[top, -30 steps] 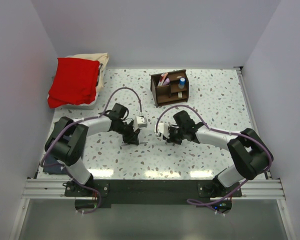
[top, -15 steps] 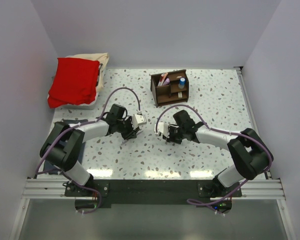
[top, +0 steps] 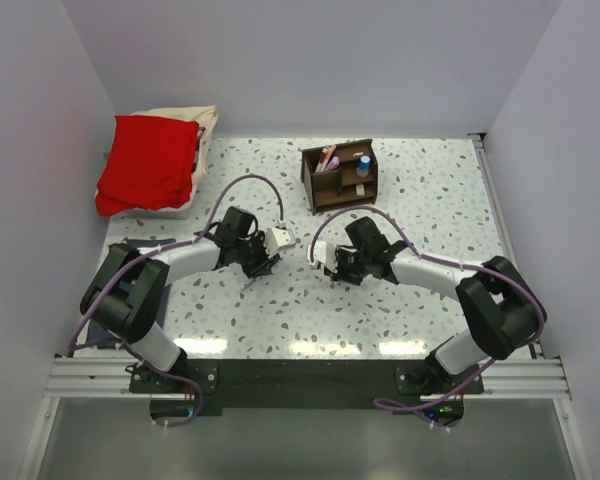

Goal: Sort the stationery into containers
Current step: Close the pen cap on the pen.

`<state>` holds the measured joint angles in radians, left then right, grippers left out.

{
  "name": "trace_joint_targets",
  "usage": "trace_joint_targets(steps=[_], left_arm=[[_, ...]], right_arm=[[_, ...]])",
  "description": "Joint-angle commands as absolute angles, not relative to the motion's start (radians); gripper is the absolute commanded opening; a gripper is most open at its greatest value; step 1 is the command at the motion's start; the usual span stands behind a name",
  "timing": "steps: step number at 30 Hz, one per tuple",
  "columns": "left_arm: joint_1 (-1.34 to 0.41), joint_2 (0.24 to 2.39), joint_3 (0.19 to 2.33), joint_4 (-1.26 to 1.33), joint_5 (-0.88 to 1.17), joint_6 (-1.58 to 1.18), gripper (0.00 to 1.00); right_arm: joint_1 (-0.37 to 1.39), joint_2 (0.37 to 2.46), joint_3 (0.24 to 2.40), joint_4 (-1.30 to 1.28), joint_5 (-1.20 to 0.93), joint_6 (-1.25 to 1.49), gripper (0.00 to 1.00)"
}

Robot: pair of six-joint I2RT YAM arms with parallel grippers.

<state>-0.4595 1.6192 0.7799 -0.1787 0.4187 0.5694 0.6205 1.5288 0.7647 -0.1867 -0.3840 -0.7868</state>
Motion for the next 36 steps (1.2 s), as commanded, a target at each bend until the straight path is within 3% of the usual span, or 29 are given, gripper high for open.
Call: trace_joint_targets(steps=[1, 8, 11, 14, 18, 31, 36], left_arm=[[-0.454, 1.69, 0.733, -0.42, 0.285, 0.583, 0.34], [-0.462, 1.657, 0.696, -0.413, 0.272, 0.531, 0.34], [-0.479, 1.672, 0.707, -0.416, 0.25, 0.519, 0.3], [-0.489, 1.675, 0.709, -0.417, 0.236, 0.514, 0.23], [-0.486, 1.698, 0.732, -0.465, 0.291, 0.541, 0.0], [-0.431, 1.933, 1.096, -0.762, 0.74, 0.733, 0.0], [-0.431, 2.02, 1.15, -0.821, 0.819, 0.782, 0.0]], right_arm=[[0.618, 1.523, 0.787, -0.179, -0.399, -0.793, 0.0], [0.62, 1.525, 0.781, -0.175, -0.402, -0.785, 0.0], [0.618, 1.529, 0.79, -0.17, -0.407, -0.787, 0.0], [0.618, 1.532, 0.798, -0.166, -0.408, -0.785, 0.0], [0.617, 1.511, 0.807, -0.163, -0.417, -0.761, 0.0], [0.615, 1.411, 0.77, -0.009, -0.439, -0.778, 0.0], [0.618, 1.465, 0.765, 0.029, -0.459, -0.82, 0.0]])
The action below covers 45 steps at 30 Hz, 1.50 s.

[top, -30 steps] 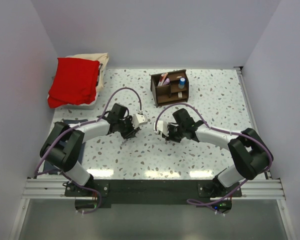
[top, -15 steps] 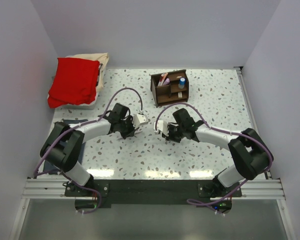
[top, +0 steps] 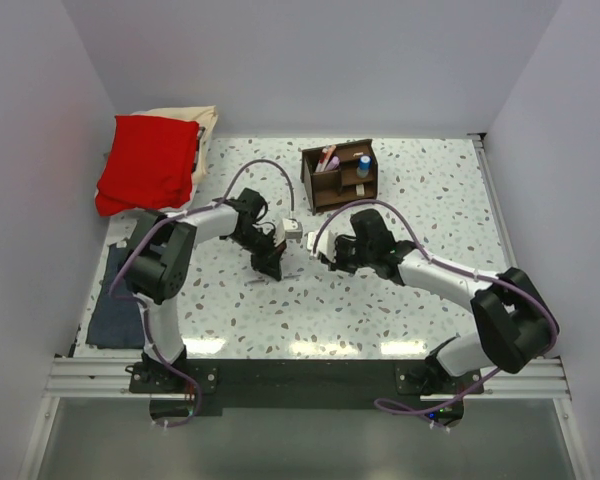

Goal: Sort the stationery into containers
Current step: Close the pen cap on the pen.

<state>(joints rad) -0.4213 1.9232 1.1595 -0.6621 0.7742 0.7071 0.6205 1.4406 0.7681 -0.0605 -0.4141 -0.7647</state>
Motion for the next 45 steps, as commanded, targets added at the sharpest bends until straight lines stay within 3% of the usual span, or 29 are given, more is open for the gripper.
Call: trace_joint_targets(steps=[1, 12, 28, 45], left_arm=[[-0.431, 2.031, 1.157, -0.821, 0.822, 0.781, 0.0], [-0.391, 2.088, 1.144, -0.773, 0.87, 0.733, 0.0], [-0.387, 1.951, 1.098, -0.574, 0.683, 0.594, 0.0], [-0.39, 1.944, 1.072, -0.609, 0.724, 0.609, 0.0]], right_arm=[[0.617, 1.473, 0.765, 0.028, -0.468, -0.839, 0.0], [0.63, 1.646, 0.923, -0.279, -0.58, -1.186, 0.0], [0.703, 1.773, 1.155, -0.661, -0.689, -1.22, 0.0], [0.765, 1.842, 1.175, -0.502, -0.497, -1.039, 0.0]])
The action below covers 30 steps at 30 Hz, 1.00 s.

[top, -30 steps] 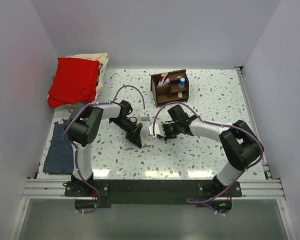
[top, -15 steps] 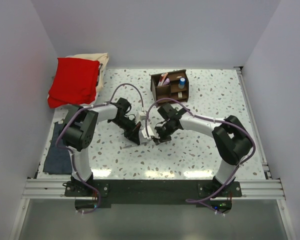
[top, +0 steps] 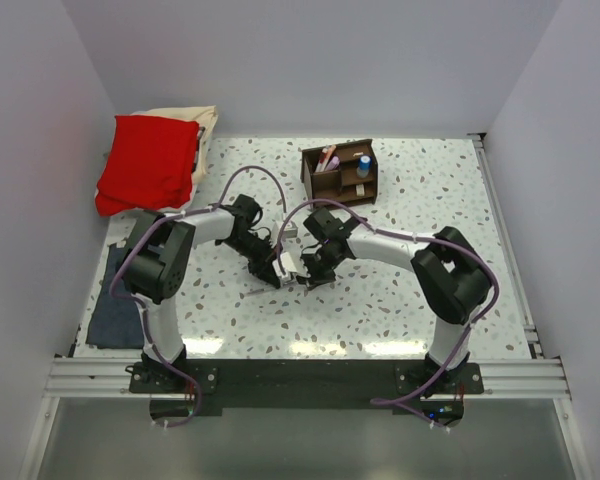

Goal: Sort the stationery into containers
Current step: Close the pen cap on the pen.

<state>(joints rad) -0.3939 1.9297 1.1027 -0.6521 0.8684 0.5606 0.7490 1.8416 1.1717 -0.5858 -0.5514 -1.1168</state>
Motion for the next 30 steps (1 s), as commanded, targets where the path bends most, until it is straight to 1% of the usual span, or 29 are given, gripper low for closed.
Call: trace_joint_targets(steps=[1, 22, 30], left_arm=[[-0.39, 1.945, 1.071, -0.611, 0.732, 0.614, 0.0], [-0.39, 1.921, 1.017, -0.6, 0.726, 0.621, 0.0], [-0.391, 1.936, 1.032, -0.588, 0.741, 0.609, 0.0]], right_arm=[[0.764, 1.844, 1.174, -0.48, -0.489, -1.031, 0.0], [0.779, 1.859, 1.181, -0.457, -0.419, -0.98, 0.0], [0.779, 1.867, 1.186, -0.451, -0.429, -0.98, 0.0]])
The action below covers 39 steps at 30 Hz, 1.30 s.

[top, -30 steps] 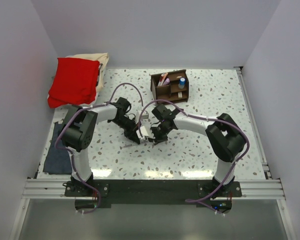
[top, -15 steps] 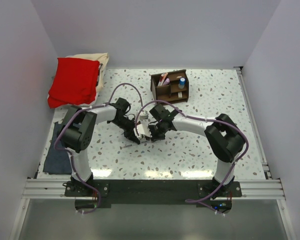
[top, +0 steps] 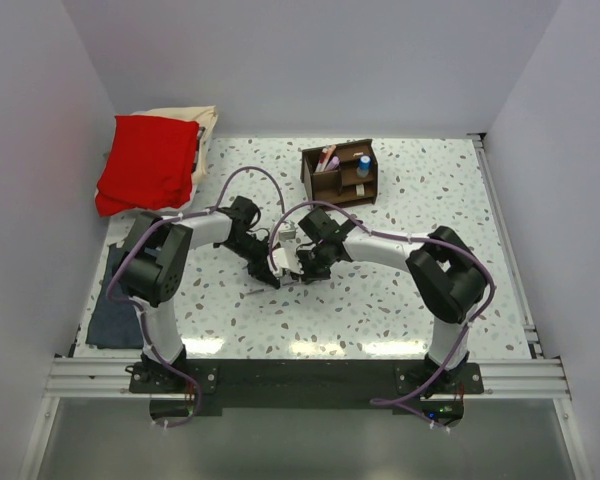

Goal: Sort the stationery into containers
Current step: Close the pen cap on the pen.

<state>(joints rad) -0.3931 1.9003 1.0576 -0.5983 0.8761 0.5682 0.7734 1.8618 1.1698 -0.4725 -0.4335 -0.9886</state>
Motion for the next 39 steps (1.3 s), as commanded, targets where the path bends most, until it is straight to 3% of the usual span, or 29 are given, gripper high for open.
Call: trace_joint_targets(steps=[1, 39], left_arm=[[-0.391, 1.937, 1.034, -0.589, 0.742, 0.607, 0.0], [-0.391, 1.987, 1.098, -0.618, 0.739, 0.621, 0.0]], right_arm=[[0.781, 1.865, 1.184, -0.449, -0.436, -0.979, 0.0], [0.776, 1.781, 1.115, -0.374, -0.436, -0.928, 0.0]])
